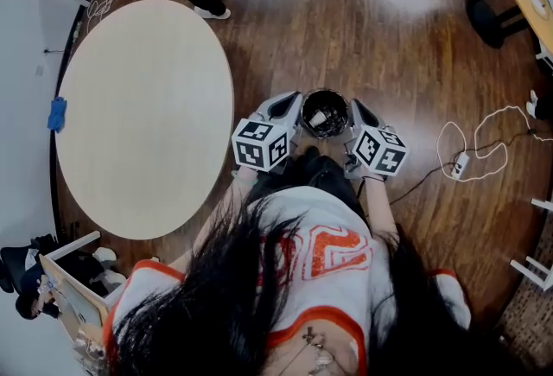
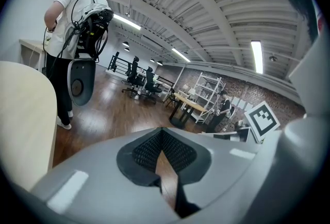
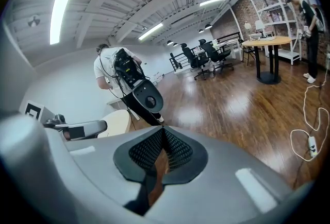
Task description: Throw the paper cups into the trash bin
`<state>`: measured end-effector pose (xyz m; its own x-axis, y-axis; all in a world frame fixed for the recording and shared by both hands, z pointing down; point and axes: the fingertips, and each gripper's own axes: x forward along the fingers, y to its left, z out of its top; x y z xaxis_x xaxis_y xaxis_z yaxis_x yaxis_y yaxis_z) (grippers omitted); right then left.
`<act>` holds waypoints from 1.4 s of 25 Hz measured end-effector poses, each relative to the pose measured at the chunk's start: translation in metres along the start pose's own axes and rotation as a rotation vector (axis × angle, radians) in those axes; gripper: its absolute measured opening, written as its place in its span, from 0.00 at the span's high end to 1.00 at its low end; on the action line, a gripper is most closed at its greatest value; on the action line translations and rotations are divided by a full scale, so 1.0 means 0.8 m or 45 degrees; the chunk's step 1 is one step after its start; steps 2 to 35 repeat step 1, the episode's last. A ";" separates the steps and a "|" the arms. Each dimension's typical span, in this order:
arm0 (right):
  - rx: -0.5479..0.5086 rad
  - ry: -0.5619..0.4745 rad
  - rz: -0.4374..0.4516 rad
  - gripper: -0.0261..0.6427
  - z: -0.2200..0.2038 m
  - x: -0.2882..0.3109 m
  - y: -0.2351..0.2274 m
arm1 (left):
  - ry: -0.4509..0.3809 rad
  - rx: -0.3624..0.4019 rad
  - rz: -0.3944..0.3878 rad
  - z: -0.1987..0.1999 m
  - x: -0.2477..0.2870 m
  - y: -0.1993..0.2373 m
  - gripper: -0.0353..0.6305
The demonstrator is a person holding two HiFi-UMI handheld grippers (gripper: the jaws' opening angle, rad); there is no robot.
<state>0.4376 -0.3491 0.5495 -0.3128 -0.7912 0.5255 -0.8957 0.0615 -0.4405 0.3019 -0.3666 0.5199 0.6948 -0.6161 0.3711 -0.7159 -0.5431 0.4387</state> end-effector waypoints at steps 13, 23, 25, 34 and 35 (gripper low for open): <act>-0.003 0.003 0.002 0.96 -0.001 0.000 0.000 | 0.002 -0.001 0.001 -0.001 0.000 0.000 0.95; -0.003 0.003 0.002 0.96 -0.001 0.000 0.000 | 0.002 -0.001 0.001 -0.001 0.000 0.000 0.95; -0.003 0.003 0.002 0.96 -0.001 0.000 0.000 | 0.002 -0.001 0.001 -0.001 0.000 0.000 0.95; -0.003 0.003 0.002 0.96 -0.001 0.000 0.000 | 0.002 -0.001 0.001 -0.001 0.000 0.000 0.95; -0.003 0.003 0.002 0.96 -0.001 0.000 0.000 | 0.002 -0.001 0.001 -0.001 0.000 0.000 0.95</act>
